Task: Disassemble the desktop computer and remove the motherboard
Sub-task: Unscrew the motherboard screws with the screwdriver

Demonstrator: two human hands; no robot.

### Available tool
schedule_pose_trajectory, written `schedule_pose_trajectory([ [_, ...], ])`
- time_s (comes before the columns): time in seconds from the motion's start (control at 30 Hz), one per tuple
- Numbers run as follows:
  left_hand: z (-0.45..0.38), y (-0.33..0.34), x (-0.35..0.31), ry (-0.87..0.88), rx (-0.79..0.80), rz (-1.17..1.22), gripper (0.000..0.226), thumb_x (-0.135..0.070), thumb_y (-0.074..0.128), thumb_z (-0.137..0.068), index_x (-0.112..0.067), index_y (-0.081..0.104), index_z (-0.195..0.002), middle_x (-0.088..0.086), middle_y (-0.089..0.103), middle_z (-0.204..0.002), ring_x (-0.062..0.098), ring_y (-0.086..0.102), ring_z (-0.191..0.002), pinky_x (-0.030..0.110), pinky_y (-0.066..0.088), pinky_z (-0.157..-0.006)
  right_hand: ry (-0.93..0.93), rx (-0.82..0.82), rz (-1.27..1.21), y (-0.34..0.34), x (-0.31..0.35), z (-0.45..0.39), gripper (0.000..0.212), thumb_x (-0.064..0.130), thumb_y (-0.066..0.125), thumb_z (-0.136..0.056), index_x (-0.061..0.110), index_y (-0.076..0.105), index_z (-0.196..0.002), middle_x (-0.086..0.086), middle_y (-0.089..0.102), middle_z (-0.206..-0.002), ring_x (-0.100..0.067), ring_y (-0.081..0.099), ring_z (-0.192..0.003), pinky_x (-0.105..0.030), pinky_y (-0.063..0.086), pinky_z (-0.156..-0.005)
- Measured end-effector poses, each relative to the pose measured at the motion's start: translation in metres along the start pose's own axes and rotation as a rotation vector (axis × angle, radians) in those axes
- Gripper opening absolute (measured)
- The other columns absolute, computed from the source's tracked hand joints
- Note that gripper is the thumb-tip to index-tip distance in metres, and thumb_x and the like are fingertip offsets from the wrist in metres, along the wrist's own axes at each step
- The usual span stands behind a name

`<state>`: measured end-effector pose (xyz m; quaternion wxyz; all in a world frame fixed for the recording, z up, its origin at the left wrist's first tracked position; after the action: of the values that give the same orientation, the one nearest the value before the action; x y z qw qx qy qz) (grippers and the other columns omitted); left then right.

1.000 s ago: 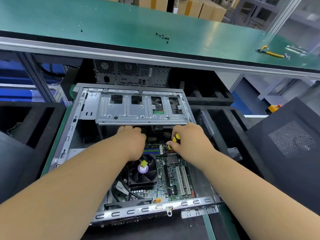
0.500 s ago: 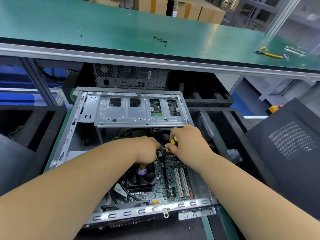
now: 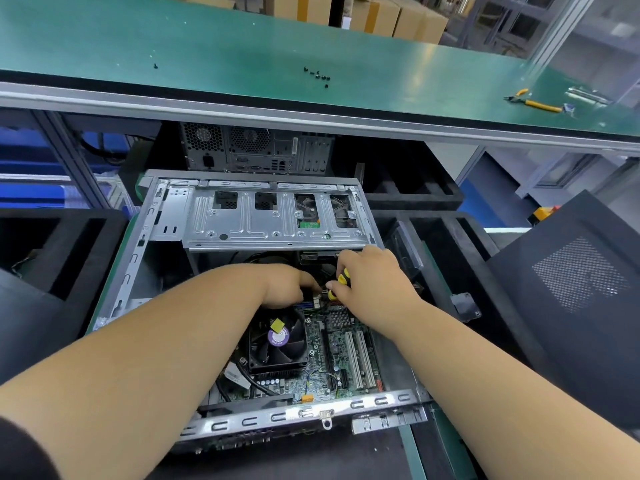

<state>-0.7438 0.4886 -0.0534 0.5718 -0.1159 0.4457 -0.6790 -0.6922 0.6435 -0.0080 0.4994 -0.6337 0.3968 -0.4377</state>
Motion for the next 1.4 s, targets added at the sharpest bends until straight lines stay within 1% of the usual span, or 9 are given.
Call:
schedule_pose_trajectory([
  [0.1,-0.0022,-0.0023,0.0046,0.002,0.009,0.001,0.058,-0.011,0.044,-0.090,-0.047,0.044,-0.135,-0.003,0.048,-0.141,0.018,0.053,-0.106,0.031,0.043,-0.090,0.009,0.008,-0.003,-0.0006,-0.0003,-0.0002,0.026,0.045,0.059,-0.091,0.021,0.058,-0.098,0.010,0.030,-0.071,-0.017,0.032,-0.080,-0.032,0.032,-0.083],
  [0.27,-0.0051,-0.0015,0.0056,0.016,-0.004,0.008,0.061,-0.005,0.040,-0.088,-0.047,0.048,-0.132,-0.003,0.045,-0.144,0.019,0.052,-0.116,0.038,0.043,-0.100,0.009,0.008,0.003,-0.0027,-0.0003,0.0009,0.025,0.045,0.059,-0.091,0.020,0.059,-0.098,0.009,0.031,-0.072,-0.017,0.031,-0.080,-0.033,0.034,-0.084],
  [0.37,-0.0056,-0.0014,0.0049,0.020,-0.016,0.015,0.060,-0.005,0.039,-0.089,-0.045,0.048,-0.133,-0.003,0.045,-0.145,0.019,0.051,-0.118,0.034,0.042,-0.099,0.000,0.010,0.011,-0.0035,-0.0002,0.0011,0.026,0.045,0.059,-0.091,0.020,0.059,-0.098,0.011,0.030,-0.070,-0.016,0.032,-0.080,-0.035,0.037,-0.086],
  [0.53,-0.0055,-0.0008,0.0034,0.016,-0.016,0.028,0.061,-0.003,0.037,-0.089,-0.044,0.048,-0.134,-0.002,0.044,-0.145,0.020,0.049,-0.118,0.026,0.037,-0.086,0.001,0.026,0.028,-0.0019,-0.0004,0.0002,0.025,0.046,0.060,-0.090,0.022,0.059,-0.098,0.008,0.035,-0.074,-0.017,0.032,-0.080,-0.036,0.037,-0.088],
  [0.73,-0.0059,0.0003,0.0016,0.030,-0.021,0.038,0.058,-0.003,0.039,-0.088,-0.040,0.056,-0.129,-0.004,0.047,-0.144,0.018,0.050,-0.120,0.029,0.040,-0.099,-0.022,0.110,-0.009,-0.0028,-0.0048,-0.0032,0.012,0.038,0.063,-0.089,0.028,0.059,-0.094,0.013,0.038,-0.075,-0.016,0.037,-0.090,-0.034,0.034,-0.089],
  [0.9,-0.0052,-0.0007,0.0005,0.023,-0.030,0.038,0.059,-0.003,0.038,-0.087,-0.040,0.056,-0.129,-0.003,0.048,-0.143,0.019,0.051,-0.118,0.024,0.039,-0.092,-0.044,0.138,0.018,-0.0023,-0.0052,-0.0047,0.011,0.035,0.062,-0.090,0.026,0.062,-0.094,0.014,0.036,-0.071,-0.016,0.034,-0.089,-0.034,0.030,-0.086],
  [1.13,-0.0023,-0.0017,-0.0009,0.025,-0.014,0.034,0.060,-0.003,0.036,-0.088,-0.040,0.053,-0.133,-0.003,0.045,-0.145,0.018,0.048,-0.122,0.022,0.033,-0.087,-0.026,0.070,-0.026,0.0010,-0.0090,-0.0016,0.011,0.037,0.063,-0.089,0.028,0.060,-0.094,0.013,0.038,-0.077,-0.012,0.032,-0.087,-0.029,0.027,-0.081],
  [1.3,-0.0021,-0.0015,-0.0007,0.021,0.001,0.013,0.061,-0.004,0.037,-0.088,-0.040,0.048,-0.137,-0.003,0.045,-0.145,0.019,0.049,-0.122,0.027,0.038,-0.094,-0.023,0.075,-0.001,0.0044,-0.0092,-0.0027,0.011,0.039,0.062,-0.089,0.030,0.058,-0.092,0.006,0.048,-0.083,-0.016,0.041,-0.094,-0.032,0.032,-0.088],
  [1.4,-0.0022,-0.0018,-0.0009,0.015,0.003,0.015,0.061,-0.004,0.038,-0.088,-0.040,0.048,-0.136,-0.002,0.047,-0.144,0.019,0.050,-0.120,0.031,0.041,-0.099,-0.029,0.077,0.013,0.0056,-0.0094,-0.0030,0.011,0.039,0.061,-0.089,0.030,0.057,-0.092,0.007,0.049,-0.082,-0.016,0.042,-0.095,-0.031,0.031,-0.085],
])
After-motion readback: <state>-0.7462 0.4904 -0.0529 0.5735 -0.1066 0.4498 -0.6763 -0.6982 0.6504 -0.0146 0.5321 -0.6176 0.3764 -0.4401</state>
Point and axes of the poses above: each hand's wrist, its own z-axis away from the middle knuckle, its own y-axis out of the palm, x = y × z, the point moved 2 cm from there along -z, towards the middle knuckle
